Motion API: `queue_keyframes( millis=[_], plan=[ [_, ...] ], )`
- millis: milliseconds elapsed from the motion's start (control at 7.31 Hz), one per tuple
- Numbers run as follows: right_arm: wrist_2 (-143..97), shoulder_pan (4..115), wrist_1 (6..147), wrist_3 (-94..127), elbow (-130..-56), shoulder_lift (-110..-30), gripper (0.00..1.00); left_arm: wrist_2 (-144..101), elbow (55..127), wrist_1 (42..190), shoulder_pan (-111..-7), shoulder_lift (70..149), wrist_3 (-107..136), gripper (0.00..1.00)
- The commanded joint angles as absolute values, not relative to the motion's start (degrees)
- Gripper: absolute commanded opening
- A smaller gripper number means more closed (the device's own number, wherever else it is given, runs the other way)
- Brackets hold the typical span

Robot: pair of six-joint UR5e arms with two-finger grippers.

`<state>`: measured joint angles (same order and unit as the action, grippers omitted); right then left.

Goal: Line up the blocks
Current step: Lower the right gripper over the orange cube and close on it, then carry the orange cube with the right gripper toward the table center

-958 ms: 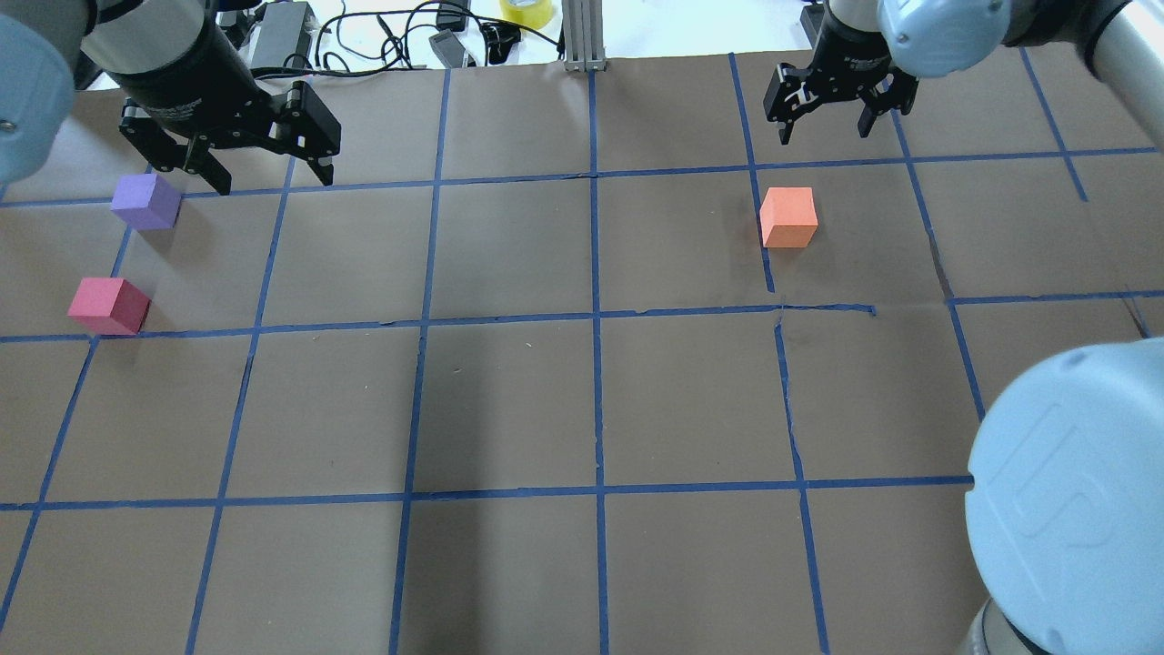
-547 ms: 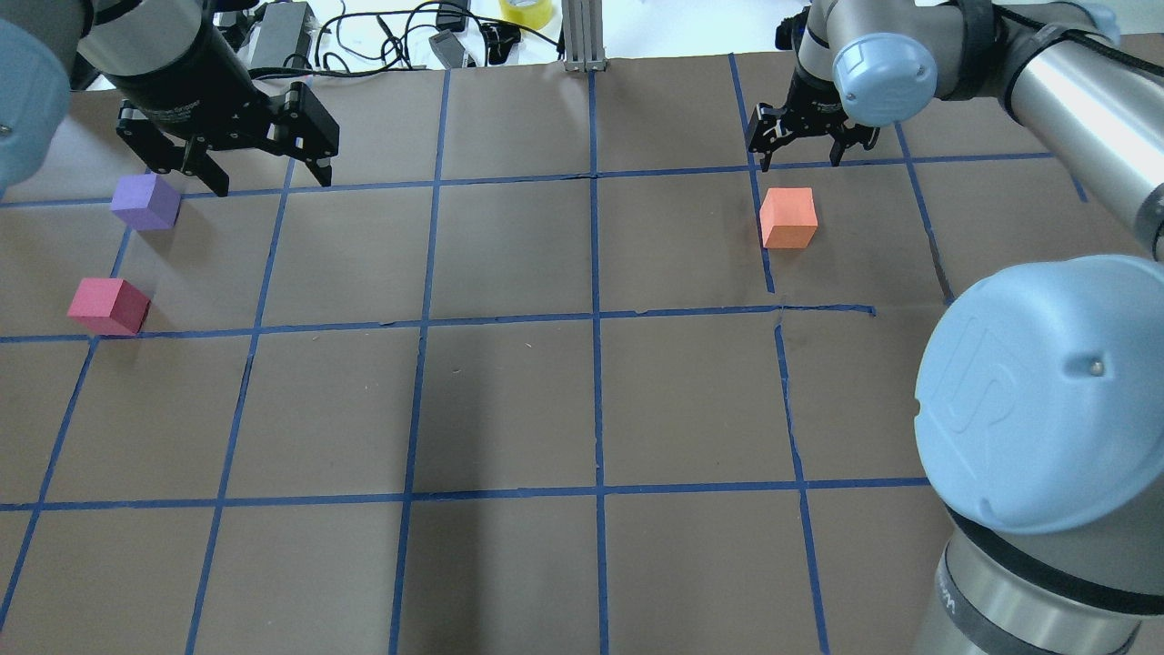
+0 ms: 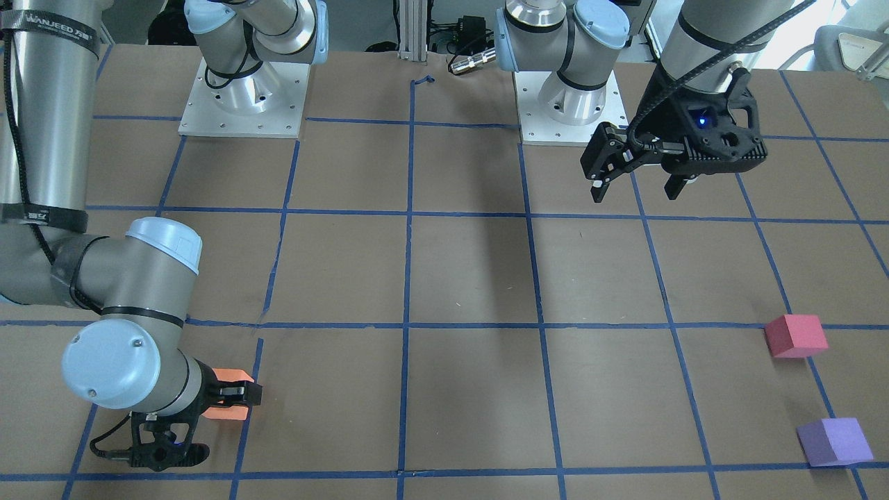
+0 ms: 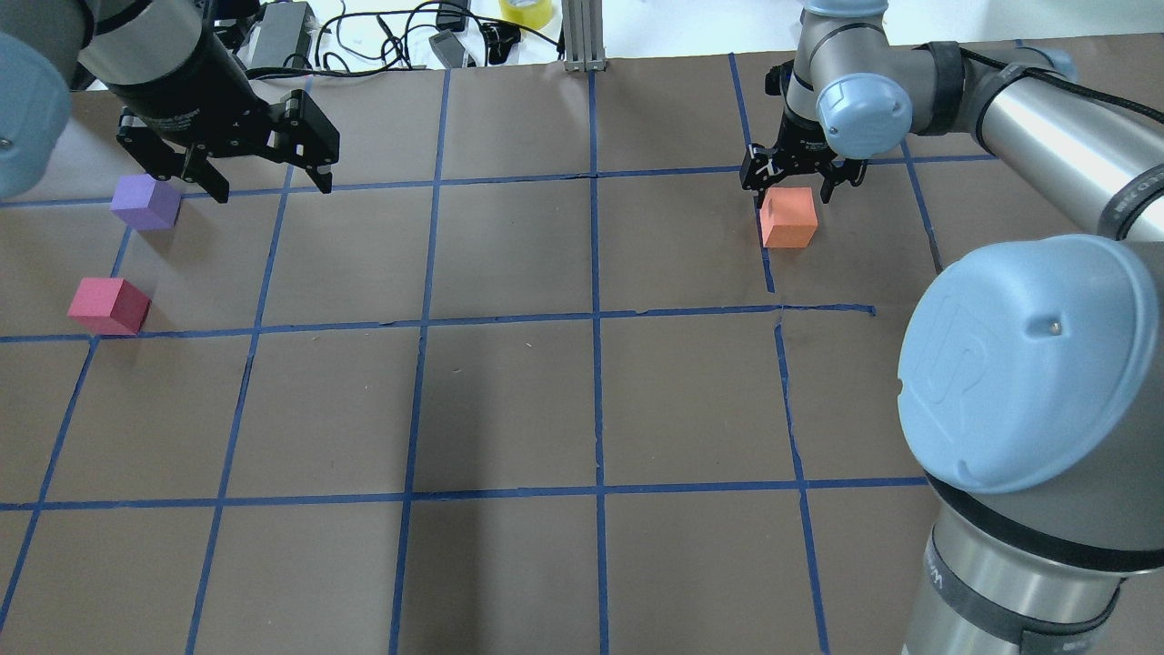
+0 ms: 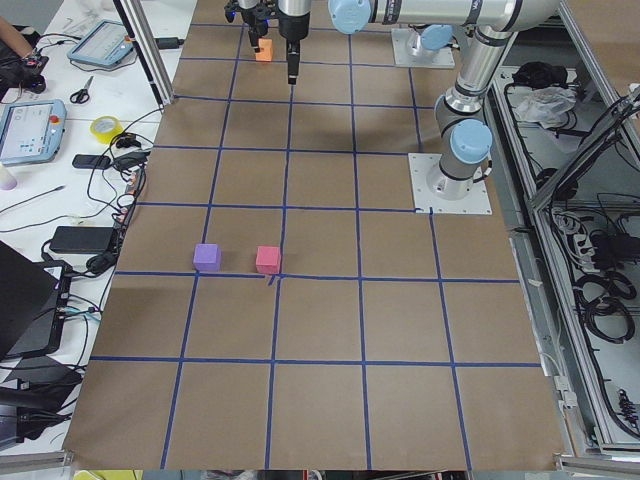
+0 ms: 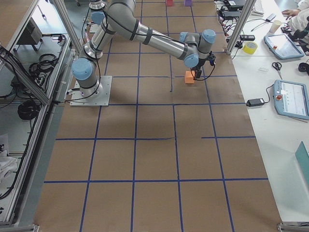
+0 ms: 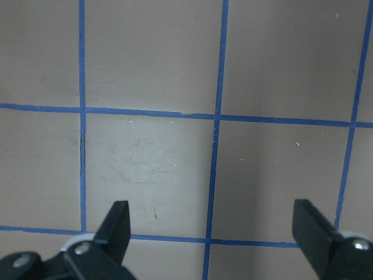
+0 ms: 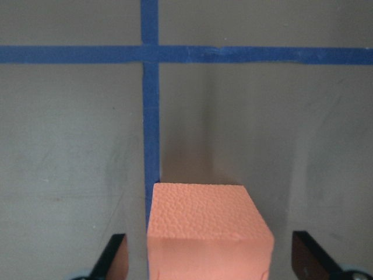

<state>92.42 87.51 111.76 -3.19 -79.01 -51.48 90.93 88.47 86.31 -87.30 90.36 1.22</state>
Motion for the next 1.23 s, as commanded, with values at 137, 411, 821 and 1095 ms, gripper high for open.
queue_keyframes(
  millis=[137,411,821,1095],
  plan=[
    [92.46,87.36,114.96,-3.6,-81.91,-52.03,0.4,91.14,88.51,86.31,-87.28,90.26,1.06,1.0],
    [92.46,87.45,115.48,-3.25,-81.57,-52.99,0.25,90.79,88.59,84.3,-87.54,91.67,0.97,1.0],
    [90.62,91.9,116.01,0.24,-80.42,-57.65,0.25,91.23,88.59,84.37,-87.36,90.27,1.05,1.0],
    [91.31,98.67,115.41,8.94,-76.31,-56.61,0.25,91.14,88.59,84.38,-87.71,90.61,1.14,1.0]
  ],
)
